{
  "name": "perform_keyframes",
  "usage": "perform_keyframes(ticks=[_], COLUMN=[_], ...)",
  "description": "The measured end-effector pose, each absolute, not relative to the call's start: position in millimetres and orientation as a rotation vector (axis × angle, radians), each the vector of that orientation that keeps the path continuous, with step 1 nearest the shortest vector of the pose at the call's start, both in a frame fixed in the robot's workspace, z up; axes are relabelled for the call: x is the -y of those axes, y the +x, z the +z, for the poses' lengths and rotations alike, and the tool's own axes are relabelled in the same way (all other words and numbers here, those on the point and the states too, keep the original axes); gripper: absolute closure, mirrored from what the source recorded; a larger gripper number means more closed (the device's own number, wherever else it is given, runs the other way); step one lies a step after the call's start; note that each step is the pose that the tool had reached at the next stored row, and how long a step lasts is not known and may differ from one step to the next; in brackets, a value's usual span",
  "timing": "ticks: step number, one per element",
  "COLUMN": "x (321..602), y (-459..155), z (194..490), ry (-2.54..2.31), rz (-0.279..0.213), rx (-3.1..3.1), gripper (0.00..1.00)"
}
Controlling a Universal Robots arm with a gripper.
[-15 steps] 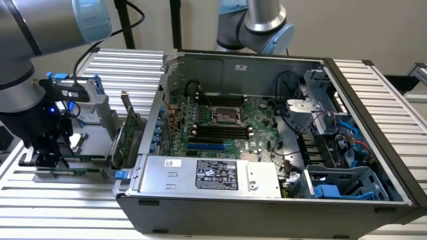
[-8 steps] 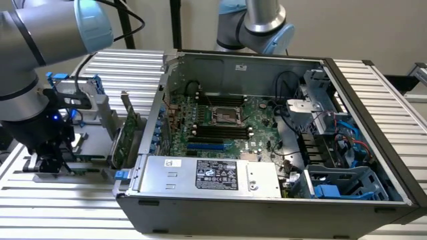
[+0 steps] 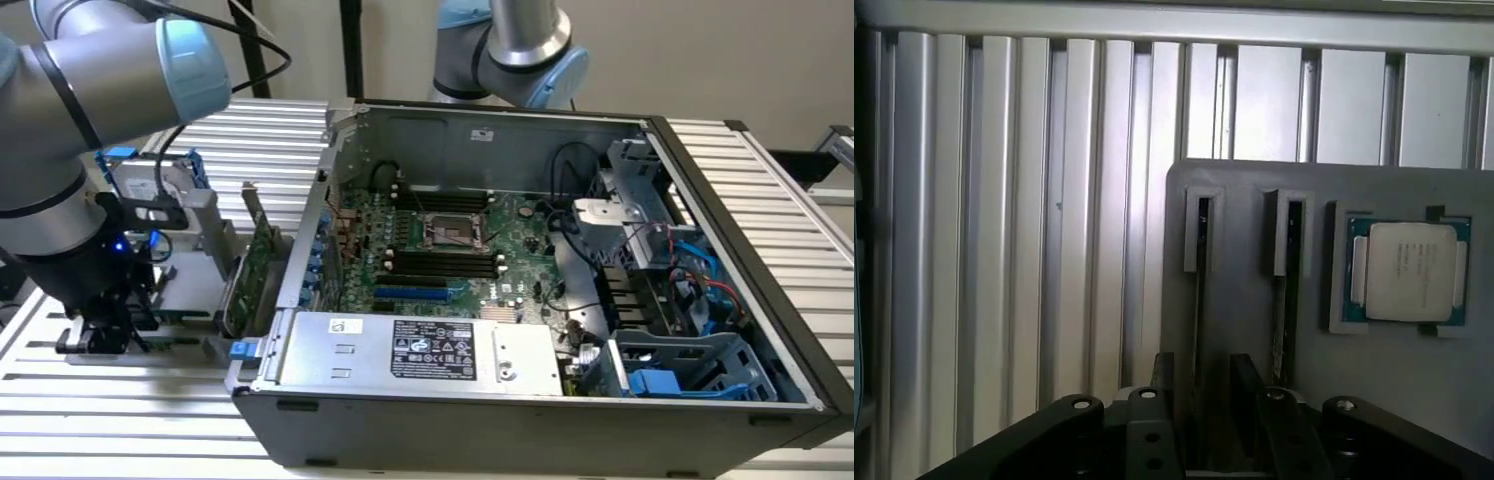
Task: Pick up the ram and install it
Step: 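Pick up the ram and move it above insertion slot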
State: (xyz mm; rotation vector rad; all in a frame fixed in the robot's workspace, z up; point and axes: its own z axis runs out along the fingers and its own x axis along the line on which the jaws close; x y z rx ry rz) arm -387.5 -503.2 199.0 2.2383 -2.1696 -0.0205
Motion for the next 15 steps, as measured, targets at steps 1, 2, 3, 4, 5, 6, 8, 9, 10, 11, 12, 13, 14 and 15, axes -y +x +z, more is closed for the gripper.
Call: perform_keyframes(ticks=[1, 2, 3, 4, 5, 6, 8, 9, 10, 11, 12, 13, 14, 15], x=[503.2, 503.2, 503.2, 503.1, 503.1, 503.1, 502.6, 502.2, 501.9, 501.8, 501.8, 501.8, 501.7, 501.7], y=[-387.4, -387.0, -386.3, -385.7, -385.0, -384.4, -383.4, -383.3, -383.3, -383.3, -383.3, -383.3, -383.4, -383.3], z=[197.3, 194.7, 194.0, 193.6, 193.5, 193.4, 193.3, 193.3, 193.3, 193.3, 193.3, 193.4, 193.5, 193.5], ry=[2.238, 2.238, 2.238, 2.238, 2.238, 2.238, 2.238, 2.238, 2.238, 2.238, 2.238, 2.238, 2.238, 2.238], rz=[-0.02, -0.02, -0.02, -0.02, -0.02, -0.02, -0.02, -0.02, -0.02, -0.02, -0.02, -0.02, -0.02, -0.02], rx=[2.169, 2.17, 2.169, 2.169, 2.169, 2.17, 2.17, 2.17, 2.17, 2.169, 2.169, 2.169, 2.169, 2.17], gripper=[0.0, 0.0, 0.0, 0.0, 0.0, 0.0, 0.0, 0.0, 0.0, 0.0, 1.0, 1.0, 1.0, 1.0])
